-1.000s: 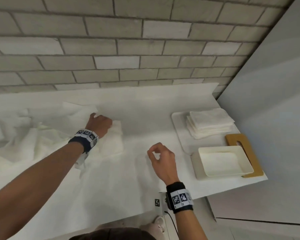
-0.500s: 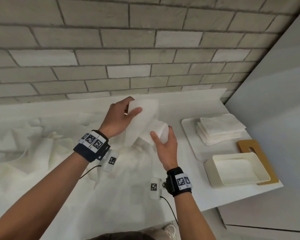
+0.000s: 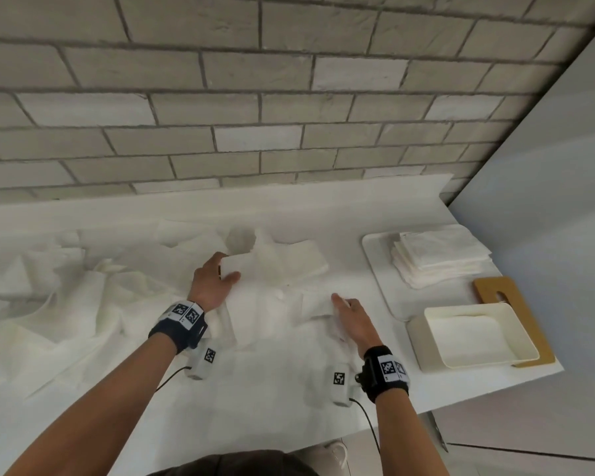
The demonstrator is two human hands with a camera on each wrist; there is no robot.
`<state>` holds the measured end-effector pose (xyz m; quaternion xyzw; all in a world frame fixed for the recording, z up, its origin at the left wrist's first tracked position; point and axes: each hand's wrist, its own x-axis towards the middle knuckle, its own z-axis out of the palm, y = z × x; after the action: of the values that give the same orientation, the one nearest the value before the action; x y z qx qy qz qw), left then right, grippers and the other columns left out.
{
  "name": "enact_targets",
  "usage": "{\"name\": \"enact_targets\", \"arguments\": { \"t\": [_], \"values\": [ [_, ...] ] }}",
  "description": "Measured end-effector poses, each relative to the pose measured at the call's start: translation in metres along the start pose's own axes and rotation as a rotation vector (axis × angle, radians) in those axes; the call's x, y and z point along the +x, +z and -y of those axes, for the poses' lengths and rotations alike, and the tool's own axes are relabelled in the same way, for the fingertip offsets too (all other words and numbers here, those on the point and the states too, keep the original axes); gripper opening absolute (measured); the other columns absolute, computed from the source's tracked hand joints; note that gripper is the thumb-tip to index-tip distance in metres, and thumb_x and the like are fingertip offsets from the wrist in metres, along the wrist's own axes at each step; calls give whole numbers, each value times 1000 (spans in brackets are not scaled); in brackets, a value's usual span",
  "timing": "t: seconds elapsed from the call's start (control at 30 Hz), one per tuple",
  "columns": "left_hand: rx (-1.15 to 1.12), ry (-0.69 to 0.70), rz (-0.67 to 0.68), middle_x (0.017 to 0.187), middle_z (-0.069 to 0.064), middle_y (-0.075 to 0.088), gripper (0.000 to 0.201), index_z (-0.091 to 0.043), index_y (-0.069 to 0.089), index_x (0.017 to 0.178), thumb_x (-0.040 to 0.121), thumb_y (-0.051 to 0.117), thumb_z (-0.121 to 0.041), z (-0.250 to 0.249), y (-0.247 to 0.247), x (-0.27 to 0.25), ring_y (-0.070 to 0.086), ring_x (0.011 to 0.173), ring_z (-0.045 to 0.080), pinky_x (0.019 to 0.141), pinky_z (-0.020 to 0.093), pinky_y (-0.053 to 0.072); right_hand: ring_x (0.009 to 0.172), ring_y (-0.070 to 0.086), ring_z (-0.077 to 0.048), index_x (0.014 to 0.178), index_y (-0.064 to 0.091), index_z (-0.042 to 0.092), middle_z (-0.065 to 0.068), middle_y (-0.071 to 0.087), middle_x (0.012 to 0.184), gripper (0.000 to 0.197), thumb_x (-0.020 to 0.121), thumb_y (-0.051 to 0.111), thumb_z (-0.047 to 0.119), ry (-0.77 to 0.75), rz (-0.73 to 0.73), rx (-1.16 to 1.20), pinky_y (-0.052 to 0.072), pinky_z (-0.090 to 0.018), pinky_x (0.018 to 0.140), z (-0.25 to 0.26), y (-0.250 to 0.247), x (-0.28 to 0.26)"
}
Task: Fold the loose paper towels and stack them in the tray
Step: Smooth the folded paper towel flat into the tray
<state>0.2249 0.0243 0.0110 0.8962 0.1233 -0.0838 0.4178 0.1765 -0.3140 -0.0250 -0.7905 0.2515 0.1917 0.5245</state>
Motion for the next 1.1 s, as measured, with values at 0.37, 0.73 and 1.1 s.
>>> {"name": "enact_targets", "arguments": {
  "t": [0.37, 0.73, 1.1],
  "values": [
    [-391, 151, 67, 101, -8, 81, 20, -24, 78, 105, 89, 85, -34, -72, 30, -46, 77, 97, 14, 93, 46, 62, 100, 73, -6, 120, 73, 34, 13, 78, 108, 46, 81, 93, 20, -395, -73, -201, 59, -29, 89, 27, -115, -49],
    [-536, 240, 121, 104, -5, 82, 17, -19, 79, 108, 93, 82, -26, -173, 115, -111, 78, 99, 19, 92, 45, 62, 113, 70, -31, 132, 62, 14, -9, 70, 130, 59, 83, 93, 25, -262, -333, -484, 58, -47, 95, -57, -292, -23],
    [-629, 194, 61, 105, 0, 82, 22, -14, 78, 108, 100, 73, -34, -217, 186, -154, 78, 100, 22, 93, 51, 61, 103, 69, -36, 129, 49, 17, -13, 68, 116, 49, 93, 83, 15, -376, -421, -658, 58, -45, 81, -83, -305, -25]
  ]
}}
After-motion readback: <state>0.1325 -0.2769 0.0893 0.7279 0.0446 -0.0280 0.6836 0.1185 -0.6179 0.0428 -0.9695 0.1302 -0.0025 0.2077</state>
